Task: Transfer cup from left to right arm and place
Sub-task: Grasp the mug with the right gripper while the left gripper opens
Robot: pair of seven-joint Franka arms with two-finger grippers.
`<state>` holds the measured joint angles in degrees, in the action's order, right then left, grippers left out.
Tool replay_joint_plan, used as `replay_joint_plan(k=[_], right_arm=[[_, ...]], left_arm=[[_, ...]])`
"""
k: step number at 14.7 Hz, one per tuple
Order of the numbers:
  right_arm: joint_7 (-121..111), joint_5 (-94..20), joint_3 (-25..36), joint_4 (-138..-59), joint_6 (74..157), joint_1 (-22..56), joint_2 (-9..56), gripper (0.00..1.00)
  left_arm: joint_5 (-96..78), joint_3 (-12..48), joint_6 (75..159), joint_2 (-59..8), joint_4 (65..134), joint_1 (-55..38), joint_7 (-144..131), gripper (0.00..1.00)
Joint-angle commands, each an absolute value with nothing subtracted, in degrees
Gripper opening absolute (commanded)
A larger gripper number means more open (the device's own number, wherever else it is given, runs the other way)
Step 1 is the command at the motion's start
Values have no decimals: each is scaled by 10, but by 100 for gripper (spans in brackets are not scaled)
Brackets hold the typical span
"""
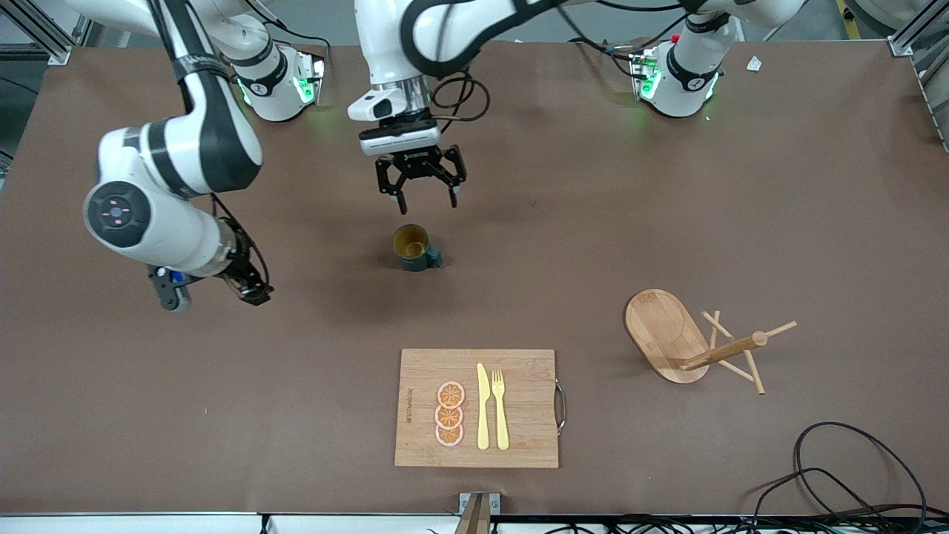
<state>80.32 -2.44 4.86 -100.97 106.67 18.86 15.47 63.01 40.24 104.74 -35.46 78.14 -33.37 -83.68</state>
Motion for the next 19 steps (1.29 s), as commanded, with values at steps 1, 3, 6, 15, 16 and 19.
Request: replay_joint_plan(k=[1,3,6,15,16,19], right_arm=[[887,-33,53,-1068,1119,221,139,100],[966,-35,52,-1105,1163,258,135,100],[1077,-34,53,-1151,1200,329,134,100],[1312,-34,53,-1226,1337,470,137,94],[1327,-34,53,-1224,1346,478,148,92],[1331,-36,52,-1216,1347,480,172,87]], left_arm=[[589,497,1063,-328,802,-202,-740,99],[567,572,1063,-328,802,-96,-644,99],[495,641,1056,-327,800,36,-561,100],[412,715,980,-325,791,234,-520,100],[412,729,971,-325,791,257,-519,100],[410,758,948,-325,791,298,-512,100]])
